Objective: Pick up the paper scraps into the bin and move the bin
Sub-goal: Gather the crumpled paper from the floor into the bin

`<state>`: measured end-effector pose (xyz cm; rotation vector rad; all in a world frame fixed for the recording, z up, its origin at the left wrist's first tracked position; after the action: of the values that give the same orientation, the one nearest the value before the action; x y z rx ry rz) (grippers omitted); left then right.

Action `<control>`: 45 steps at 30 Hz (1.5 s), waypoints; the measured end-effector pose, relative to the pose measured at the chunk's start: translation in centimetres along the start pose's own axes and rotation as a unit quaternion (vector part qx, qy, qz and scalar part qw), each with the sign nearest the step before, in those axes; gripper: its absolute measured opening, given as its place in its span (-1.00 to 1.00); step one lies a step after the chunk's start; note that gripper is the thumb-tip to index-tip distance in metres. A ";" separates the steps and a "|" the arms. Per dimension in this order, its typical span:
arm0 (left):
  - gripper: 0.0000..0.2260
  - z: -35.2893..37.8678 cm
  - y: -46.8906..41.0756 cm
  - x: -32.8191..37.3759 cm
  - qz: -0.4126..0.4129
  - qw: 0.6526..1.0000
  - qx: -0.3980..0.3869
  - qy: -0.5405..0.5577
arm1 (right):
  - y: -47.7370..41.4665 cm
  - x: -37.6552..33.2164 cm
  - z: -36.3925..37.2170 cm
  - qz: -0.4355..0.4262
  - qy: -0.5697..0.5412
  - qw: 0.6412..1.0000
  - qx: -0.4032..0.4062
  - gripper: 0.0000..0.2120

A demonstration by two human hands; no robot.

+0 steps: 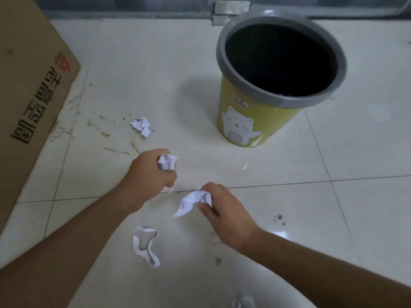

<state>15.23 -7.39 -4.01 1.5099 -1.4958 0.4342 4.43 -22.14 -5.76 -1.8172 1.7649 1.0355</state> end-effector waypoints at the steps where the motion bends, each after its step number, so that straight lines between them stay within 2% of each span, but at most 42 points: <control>1: -0.85 -0.7 0.7 2.9 0.025 0.999 0.001 0.031 | -0.1 -1.3 -2.1 -0.018 -0.007 1.000 0.018 -0.93; 5: -0.81 -3.2 2.6 14.3 0.135 0.987 0.008 0.087 | 0.6 -6.7 -11.4 -0.066 -0.017 0.994 0.088 -0.93; 9: -0.78 -3.8 3.4 23.9 0.222 0.972 0.002 0.078 | 1.0 -9.9 -21.7 -0.078 -0.048 0.979 0.181 -0.92; 12: -0.79 -3.1 1.6 28.3 0.231 0.964 0.007 0.127 | -0.3 -8.9 -28.7 -0.047 -0.084 0.959 0.268 -0.82; 15: -0.86 -1.3 -1.9 30.9 0.206 0.966 0.020 0.157 | -2.8 -6.0 -33.9 0.006 -0.108 0.932 0.345 -0.71; 17: -0.79 0.3 -4.3 31.7 0.181 0.968 0.029 0.170 | -4.7 -4.0 -36.1 0.038 -0.097 0.918 0.383 -0.72; 20: -0.75 3.5 -6.5 31.4 0.132 0.980 -0.013 0.151 | -7.1 -0.8 -37.2 0.097 -0.069 0.911 0.394 -0.64; 23: -0.46 5.9 -7.0 30.6 0.080 0.988 -0.114 0.064 | -9.0 2.1 -36.3 0.196 -0.082 0.915 0.342 -0.44; 25: -0.38 4.8 -7.1 30.5 0.088 0.987 -0.120 0.065 | -9.5 2.0 -35.7 0.232 -0.051 0.921 0.308 -0.25; 27: -0.41 1.7 -7.1 30.4 0.114 0.984 -0.091 0.101 | -9.4 -0.2 -35.5 0.198 -0.007 0.926 0.323 -0.20; 29: -0.43 -2.5 -7.3 28.7 0.130 0.985 -0.044 0.109 | -8.4 -3.9 -33.9 0.090 -0.021 0.929 0.358 -0.30; 31: -0.40 -6.6 -7.8 24.8 0.112 0.991 -0.007 0.080 | -6.7 -7.9 -29.7 -0.027 -0.056 0.932 0.357 -0.43; 33: -0.32 -9.5 -8.4 18.7 0.065 0.998 0.017 0.016 | -5.3 -10.7 -22.8 -0.106 -0.079 0.947 0.291 -0.54; 34: -0.28 -10.5 -8.7 15.1 0.040 0.999 0.024 -0.027 | -4.9 -11.2 -18.8 -0.117 -0.097 0.958 0.243 -0.58; 37: -0.15 -11.4 -8.9 4.9 -0.013 0.986 0.023 -0.162 | -4.2 -9.5 -6.6 -0.068 -0.129 0.984 0.107 -0.57; 40: -0.09 -9.7 -9.8 -2.8 -0.057 0.970 0.001 -0.237 | -3.5 -5.7 3.1 -0.001 -0.128 0.991 0.034 -0.43; 45: -0.05 -5.5 -12.5 -7.0 -0.047 0.936 -0.032 -0.347 | -2.0 -2.5 14.1 0.079 -0.065 0.989 -0.109 -0.12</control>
<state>27.25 -1.21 -11.26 1.7692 -1.9275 -0.2423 3.34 -9.91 -13.46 -1.7083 1.8002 1.4267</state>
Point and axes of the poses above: each hand's wrist, its own y-axis away from the middle knuckle, its own z-axis out of the palm, x = y × z, the point moved 9 cm from there along -y, towards the middle knuckle, and after that the axes turned 4 degrees about -z, right-handed, at the moved point
